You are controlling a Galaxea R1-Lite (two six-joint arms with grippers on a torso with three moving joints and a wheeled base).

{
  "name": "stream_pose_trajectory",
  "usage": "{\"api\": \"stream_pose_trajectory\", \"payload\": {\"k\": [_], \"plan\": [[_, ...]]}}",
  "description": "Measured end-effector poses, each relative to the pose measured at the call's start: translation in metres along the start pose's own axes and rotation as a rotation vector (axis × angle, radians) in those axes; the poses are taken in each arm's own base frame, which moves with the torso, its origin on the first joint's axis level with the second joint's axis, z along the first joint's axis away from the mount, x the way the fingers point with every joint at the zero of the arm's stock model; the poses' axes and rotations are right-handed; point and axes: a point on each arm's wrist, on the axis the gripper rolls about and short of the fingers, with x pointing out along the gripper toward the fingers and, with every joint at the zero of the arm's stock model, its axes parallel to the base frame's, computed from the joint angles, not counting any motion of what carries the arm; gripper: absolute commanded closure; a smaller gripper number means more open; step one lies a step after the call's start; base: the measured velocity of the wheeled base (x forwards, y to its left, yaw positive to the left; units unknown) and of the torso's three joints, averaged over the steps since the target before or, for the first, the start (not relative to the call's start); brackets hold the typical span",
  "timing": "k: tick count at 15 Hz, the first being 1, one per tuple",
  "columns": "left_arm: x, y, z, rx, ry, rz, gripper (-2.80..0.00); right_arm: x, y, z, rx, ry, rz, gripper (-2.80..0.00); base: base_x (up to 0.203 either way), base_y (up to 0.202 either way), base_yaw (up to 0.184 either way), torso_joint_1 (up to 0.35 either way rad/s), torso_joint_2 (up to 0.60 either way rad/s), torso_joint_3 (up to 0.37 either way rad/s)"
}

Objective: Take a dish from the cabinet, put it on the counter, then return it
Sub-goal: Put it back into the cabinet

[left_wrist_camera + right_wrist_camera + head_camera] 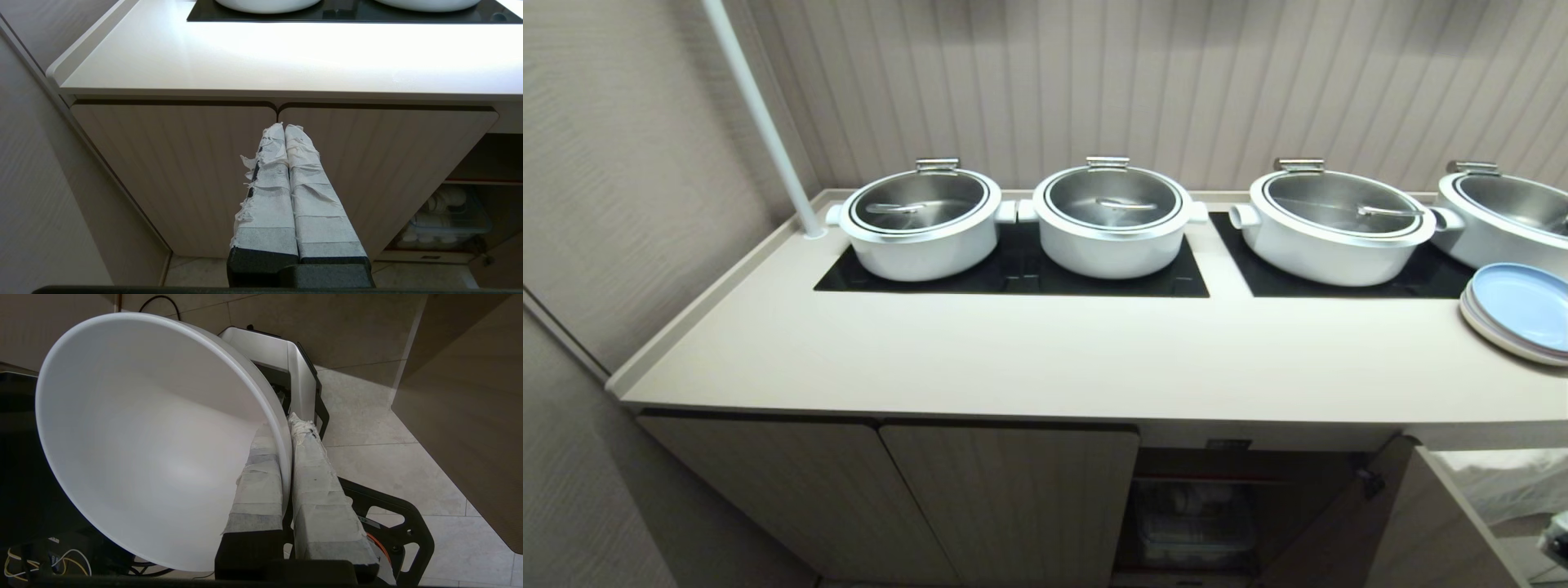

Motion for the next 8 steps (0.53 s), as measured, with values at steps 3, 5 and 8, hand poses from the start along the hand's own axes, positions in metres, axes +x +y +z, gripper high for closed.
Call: {"api": "stream_pose_trajectory", "payload": {"k": [3, 5, 8], "plan": [[0.0000, 0.0000, 0.0000, 0.000, 0.000, 0.000, 0.00, 0.0005, -0.0001, -0.0010, 0.003, 0.005, 0.000, 0.00, 0.000, 0.000, 0.000, 0.000, 0.00, 0.000], [0.0000, 0.0000, 0.0000, 0.000, 0.000, 0.000, 0.00, 0.0008, -0.0002, -0.0024, 0.002, 0.016, 0.000, 0.00, 0.000, 0.000, 0.000, 0.000, 0.00, 0.000], [0.0000, 0.0000, 0.0000, 0.000, 0.000, 0.000, 0.00, 0.0005, -0.0002, -0.0043, 0.001, 0.035, -0.001, 0.00, 0.000, 0.000, 0.000, -0.039, 0.08, 0.043]]}}
